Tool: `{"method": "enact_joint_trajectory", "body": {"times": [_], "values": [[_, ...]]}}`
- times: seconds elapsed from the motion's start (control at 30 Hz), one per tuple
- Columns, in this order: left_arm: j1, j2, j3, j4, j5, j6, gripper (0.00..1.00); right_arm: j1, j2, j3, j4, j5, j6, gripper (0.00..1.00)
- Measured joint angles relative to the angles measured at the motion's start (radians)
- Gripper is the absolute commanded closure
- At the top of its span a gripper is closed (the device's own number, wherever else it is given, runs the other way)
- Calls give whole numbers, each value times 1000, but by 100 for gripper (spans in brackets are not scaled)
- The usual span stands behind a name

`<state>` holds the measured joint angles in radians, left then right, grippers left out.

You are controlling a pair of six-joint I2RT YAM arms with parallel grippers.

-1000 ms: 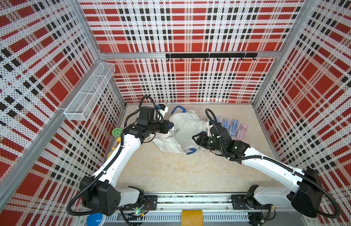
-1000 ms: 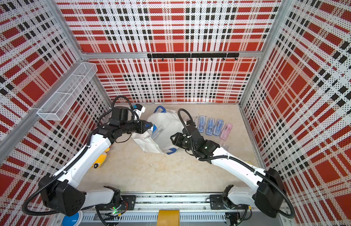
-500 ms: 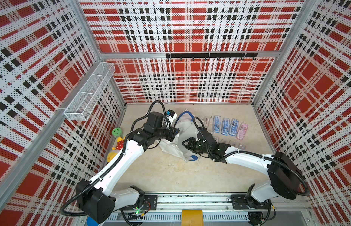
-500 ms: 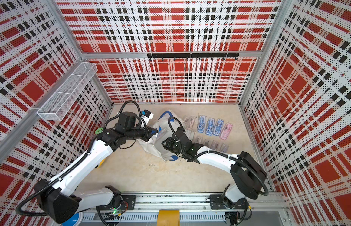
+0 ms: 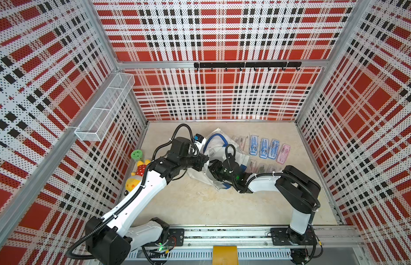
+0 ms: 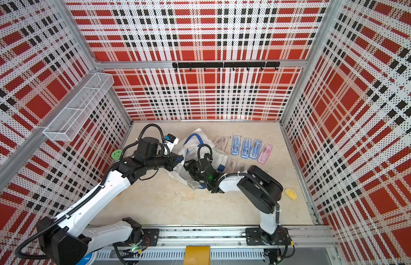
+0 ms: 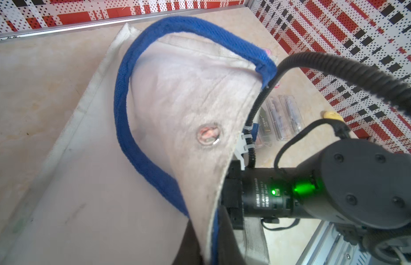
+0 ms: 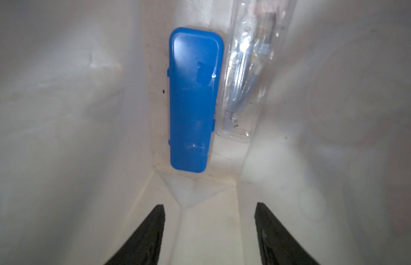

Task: Take out the compass set from the canvas bag
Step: Pick up the compass set from the canvas bag.

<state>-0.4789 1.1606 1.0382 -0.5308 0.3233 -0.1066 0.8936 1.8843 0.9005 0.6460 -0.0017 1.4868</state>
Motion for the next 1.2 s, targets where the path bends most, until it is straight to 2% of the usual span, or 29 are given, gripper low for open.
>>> {"method": "enact_joint_trajectory", "body": {"times": [0.17, 0.4, 0.53, 0.7, 0.87, 1.07, 1.2], "values": [[0, -11, -13, 18, 37, -8, 100, 0, 106, 9, 145, 34, 66, 31], [0, -26, -35, 30, 74, -27, 100, -9, 196, 42, 230, 55, 105, 33], [1, -26, -36, 28, 74, -31, 100, -17, 197, 58, 246, 55, 109, 38], [2, 2, 11, -33, 26, -34, 95, -19, 197, 70, 255, 50, 110, 43], [1, 46, 100, -112, -51, -34, 100, -19, 196, 72, 240, 31, 103, 49], [1, 64, 159, -172, -120, -23, 100, -22, 111, -15, 196, 17, 119, 48], [1, 82, 185, -191, -125, -17, 100, -33, 36, -71, 118, 11, 130, 43]]}}
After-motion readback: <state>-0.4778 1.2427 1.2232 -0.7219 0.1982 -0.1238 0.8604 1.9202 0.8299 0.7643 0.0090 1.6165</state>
